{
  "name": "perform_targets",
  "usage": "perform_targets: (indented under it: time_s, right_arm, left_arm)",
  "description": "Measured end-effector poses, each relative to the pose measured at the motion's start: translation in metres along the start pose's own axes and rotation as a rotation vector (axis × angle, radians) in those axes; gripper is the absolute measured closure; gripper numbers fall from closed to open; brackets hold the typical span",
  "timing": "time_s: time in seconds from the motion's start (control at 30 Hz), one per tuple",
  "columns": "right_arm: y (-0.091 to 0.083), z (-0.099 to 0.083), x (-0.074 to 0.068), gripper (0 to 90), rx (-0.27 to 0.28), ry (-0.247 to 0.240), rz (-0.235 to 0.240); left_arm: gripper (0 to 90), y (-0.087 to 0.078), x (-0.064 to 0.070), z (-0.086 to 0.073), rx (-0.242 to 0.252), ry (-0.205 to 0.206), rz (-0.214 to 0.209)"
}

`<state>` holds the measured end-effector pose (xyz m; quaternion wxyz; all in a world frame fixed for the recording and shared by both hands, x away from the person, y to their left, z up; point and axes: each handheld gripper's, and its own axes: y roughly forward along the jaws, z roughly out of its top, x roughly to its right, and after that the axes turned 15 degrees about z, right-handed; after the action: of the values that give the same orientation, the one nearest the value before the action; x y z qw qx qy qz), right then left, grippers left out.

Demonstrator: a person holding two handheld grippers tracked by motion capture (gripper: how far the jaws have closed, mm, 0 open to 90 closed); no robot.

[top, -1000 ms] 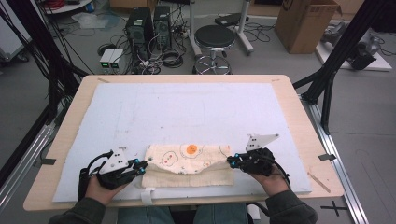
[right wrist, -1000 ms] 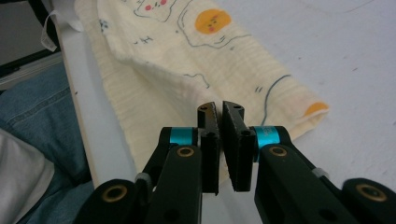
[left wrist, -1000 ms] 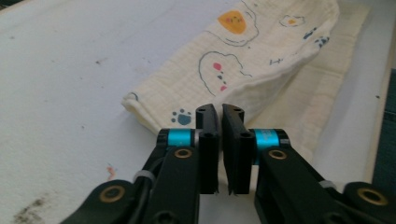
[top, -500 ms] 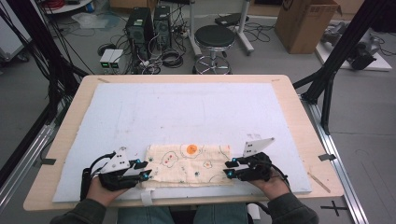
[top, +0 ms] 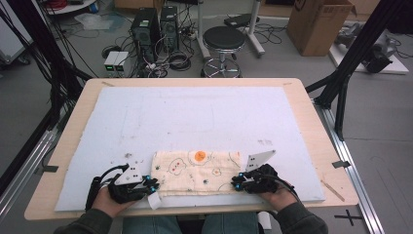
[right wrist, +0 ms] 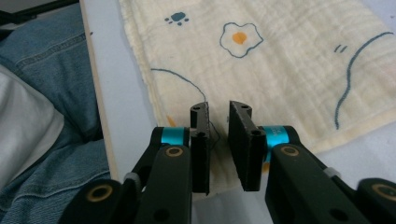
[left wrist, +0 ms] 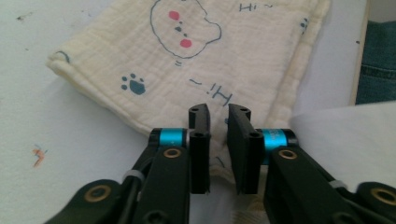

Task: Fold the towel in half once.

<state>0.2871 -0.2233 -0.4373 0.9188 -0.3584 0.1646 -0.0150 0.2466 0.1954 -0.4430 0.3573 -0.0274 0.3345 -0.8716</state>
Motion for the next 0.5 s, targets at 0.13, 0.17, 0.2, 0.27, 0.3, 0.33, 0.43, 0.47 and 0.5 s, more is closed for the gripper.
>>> perform_targets:
  time_s: [0.13,0.17,0.2,0.27,0.3,0.33,0.43,0.47,0.5]
  right_arm:
    - [0.0,0.0,0.0,85.1,0.001,-0.003,0.0]
    - [0.001,0.001,0.0,86.4,0.002,-0.005,0.003]
    - [0.001,0.001,0.0,87.0,-0.002,-0.004,0.005]
    - [0.001,0.001,0.0,87.6,-0.007,-0.002,0.001]
    - [0.001,0.002,0.0,87.7,-0.006,-0.008,0.005]
    - [0.0,0.002,0.0,87.7,-0.003,-0.005,0.003]
    - [-0.004,0.003,-0.001,87.7,0.015,-0.006,0.01]
    - [-0.005,0.004,-0.001,87.7,0.023,-0.01,0.008]
    - [-0.006,0.005,-0.001,87.8,0.028,-0.015,0.008]
  left_arm:
    - [87.9,0.0,0.001,0.001,-0.002,0.014,0.001]
    - [88.3,0.0,0.001,0.001,-0.002,0.013,0.001]
    - [88.5,0.0,0.001,0.001,-0.001,0.009,0.001]
    - [88.8,-0.002,0.0,0.002,0.01,0.005,0.004]
    - [88.9,-0.003,0.0,0.003,0.02,0.001,0.007]
    - [88.9,-0.005,0.0,0.004,0.034,-0.008,0.004]
    - [88.9,-0.011,-0.002,0.006,0.063,-0.016,0.007]
    - [88.9,-0.012,-0.003,0.007,0.071,-0.023,0.009]
    - [88.9,-0.013,-0.003,0.007,0.074,-0.027,0.004]
